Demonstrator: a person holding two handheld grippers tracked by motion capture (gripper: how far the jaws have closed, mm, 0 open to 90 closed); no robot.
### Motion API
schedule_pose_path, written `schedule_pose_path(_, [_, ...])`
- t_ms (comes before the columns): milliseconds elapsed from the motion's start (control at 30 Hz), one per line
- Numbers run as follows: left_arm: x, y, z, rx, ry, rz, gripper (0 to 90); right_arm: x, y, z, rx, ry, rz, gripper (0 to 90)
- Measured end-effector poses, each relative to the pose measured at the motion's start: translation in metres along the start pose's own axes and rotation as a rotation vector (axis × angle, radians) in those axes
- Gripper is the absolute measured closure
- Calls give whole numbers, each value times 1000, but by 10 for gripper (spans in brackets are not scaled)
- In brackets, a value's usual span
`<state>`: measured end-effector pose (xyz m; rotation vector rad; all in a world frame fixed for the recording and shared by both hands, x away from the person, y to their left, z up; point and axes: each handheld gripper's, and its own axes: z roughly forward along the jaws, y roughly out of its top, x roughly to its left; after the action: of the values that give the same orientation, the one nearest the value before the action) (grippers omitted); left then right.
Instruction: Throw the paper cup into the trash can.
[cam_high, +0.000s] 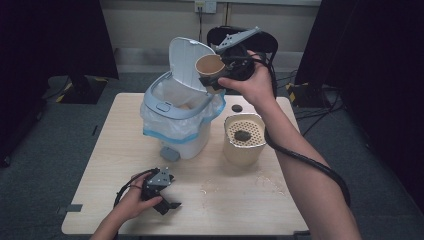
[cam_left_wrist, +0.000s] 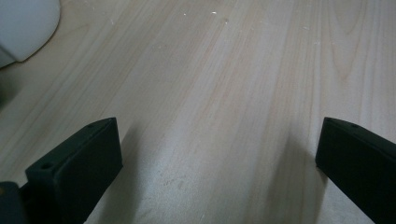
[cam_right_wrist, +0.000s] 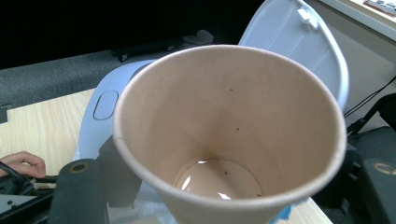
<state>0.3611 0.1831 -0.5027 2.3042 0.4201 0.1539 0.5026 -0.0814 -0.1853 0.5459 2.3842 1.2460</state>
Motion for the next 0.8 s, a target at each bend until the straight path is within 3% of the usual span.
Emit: schedule_pose_path(800, [0,0,0,3,-2,4,0,3,10,54,16,30,9,269])
